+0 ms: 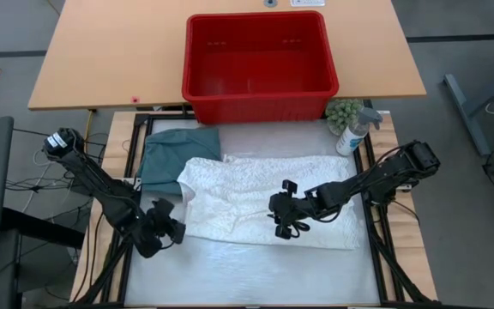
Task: Fold Laundry from Bin
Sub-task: Fold the white shirt in the red bin
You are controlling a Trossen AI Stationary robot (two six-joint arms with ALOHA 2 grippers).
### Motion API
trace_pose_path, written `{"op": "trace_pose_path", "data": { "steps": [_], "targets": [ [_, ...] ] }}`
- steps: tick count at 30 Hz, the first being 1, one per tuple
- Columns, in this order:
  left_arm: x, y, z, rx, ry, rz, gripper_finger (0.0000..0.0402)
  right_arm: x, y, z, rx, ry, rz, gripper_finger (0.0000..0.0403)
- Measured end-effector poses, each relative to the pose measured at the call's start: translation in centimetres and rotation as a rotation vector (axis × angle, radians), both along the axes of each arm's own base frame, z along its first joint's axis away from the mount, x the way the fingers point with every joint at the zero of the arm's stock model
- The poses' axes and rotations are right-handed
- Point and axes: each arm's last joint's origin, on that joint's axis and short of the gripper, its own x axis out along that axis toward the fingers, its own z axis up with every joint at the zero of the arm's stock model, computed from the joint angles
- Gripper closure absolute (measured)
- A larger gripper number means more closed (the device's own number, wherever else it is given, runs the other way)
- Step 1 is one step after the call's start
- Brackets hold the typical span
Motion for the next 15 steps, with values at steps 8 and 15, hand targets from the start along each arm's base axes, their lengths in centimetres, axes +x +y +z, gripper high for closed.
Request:
{"op": "trace_pose_path", "data": {
  "steps": [8,15],
  "targets": [
    [-0.4,-0.6,0.3,-0.096,0.053,0.0,0.0401,0.0,0.1,0.0,0.007,-0.001,-0.003,0.0212],
    [-1.1,-1.1,0.1,-0.165,0.111,0.0,0.0401,-0.1,0.4,0.0,0.007,-0.001,0.007,0.0212]
  ]
}}
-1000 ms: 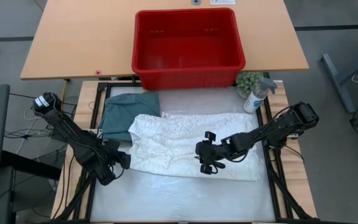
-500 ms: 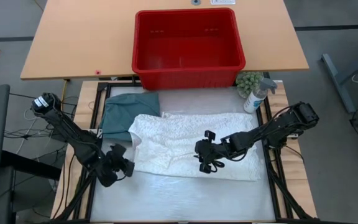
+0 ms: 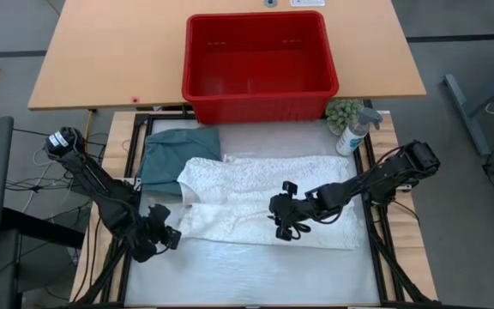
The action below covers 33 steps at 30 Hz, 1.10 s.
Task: Fold Laundry from Bin
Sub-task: Fold the white shirt in the red bin
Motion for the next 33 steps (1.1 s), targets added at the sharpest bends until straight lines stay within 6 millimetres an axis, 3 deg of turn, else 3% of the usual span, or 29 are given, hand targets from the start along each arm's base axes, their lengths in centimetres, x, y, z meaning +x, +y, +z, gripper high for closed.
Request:
{"op": "trace_pose_path", "data": {
  "steps": [8,16,25,33],
  "targets": [
    [-0.4,0.7,-0.3,0.029,0.041,0.094,0.0401,0.0,1.4,0.3,0.017,-0.01,0.195,0.0206],
    [-0.3,0.8,-0.3,0.044,0.025,0.107,0.0401,0.0,2.0,-0.3,-0.103,-0.003,0.232,0.0205],
    [-0.4,1.0,0.1,0.061,-0.002,0.094,0.0401,3.7,1.6,-3.8,-0.161,0.051,0.252,0.0205],
    [-1.0,2.4,0.0,0.165,0.062,0.118,0.0401,6.1,2.7,-4.1,-0.181,0.043,0.305,0.0205]
  ]
}}
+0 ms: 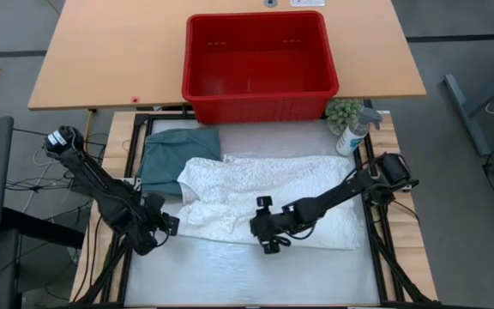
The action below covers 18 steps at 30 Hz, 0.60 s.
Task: Fold Laundry from Bin
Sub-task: Fold the white shirt in the red bin
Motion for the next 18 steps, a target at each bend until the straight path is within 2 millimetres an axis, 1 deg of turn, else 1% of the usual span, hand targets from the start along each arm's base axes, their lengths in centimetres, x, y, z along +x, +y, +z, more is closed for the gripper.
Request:
{"op": "trace_pose_path", "data": {
  "steps": [4,10,15,18],
  "targets": [
    [0.2,0.2,0.0,0.003,-0.014,0.026,0.0401,0.4,0.4,0.2,0.009,-0.013,0.018,0.0206],
    [0.2,0.2,0.0,0.012,-0.012,0.015,0.0401,0.5,-0.3,0.0,-0.006,-0.013,-0.009,0.0207],
    [0.3,0.2,0.0,0.006,-0.016,0.019,0.0401,0.7,-0.4,-2.1,-0.039,0.044,-0.025,0.0207],
    [0.3,0.1,0.2,-0.01,-0.032,0.026,0.0401,1.2,-0.1,-1.7,-0.038,0.017,-0.026,0.0207]
  ]
}}
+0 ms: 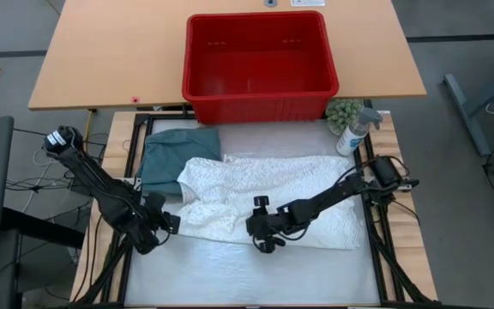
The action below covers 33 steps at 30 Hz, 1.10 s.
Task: Fold Laundry from Bin
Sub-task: Fold the white shirt in the red bin
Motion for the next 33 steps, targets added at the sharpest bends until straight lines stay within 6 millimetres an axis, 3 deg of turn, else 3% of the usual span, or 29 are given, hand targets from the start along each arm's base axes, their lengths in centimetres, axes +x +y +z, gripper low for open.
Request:
{"op": "trace_pose_path", "data": {
  "steps": [14,24,33],
  "targets": [
    [-0.2,0.3,0.5,0.029,-0.019,-0.041,0.0401,2.3,0.6,3.2,-0.075,-0.205,0.085,0.0207],
    [-0.2,0.3,0.5,0.026,-0.023,-0.034,0.0401,2.8,0.9,1.4,-0.271,-0.158,0.369,0.0207],
    [-0.2,0.3,0.4,0.026,-0.026,-0.033,0.0401,3.3,0.1,0.1,-0.286,-0.129,0.371,0.0207]
  ]
}}
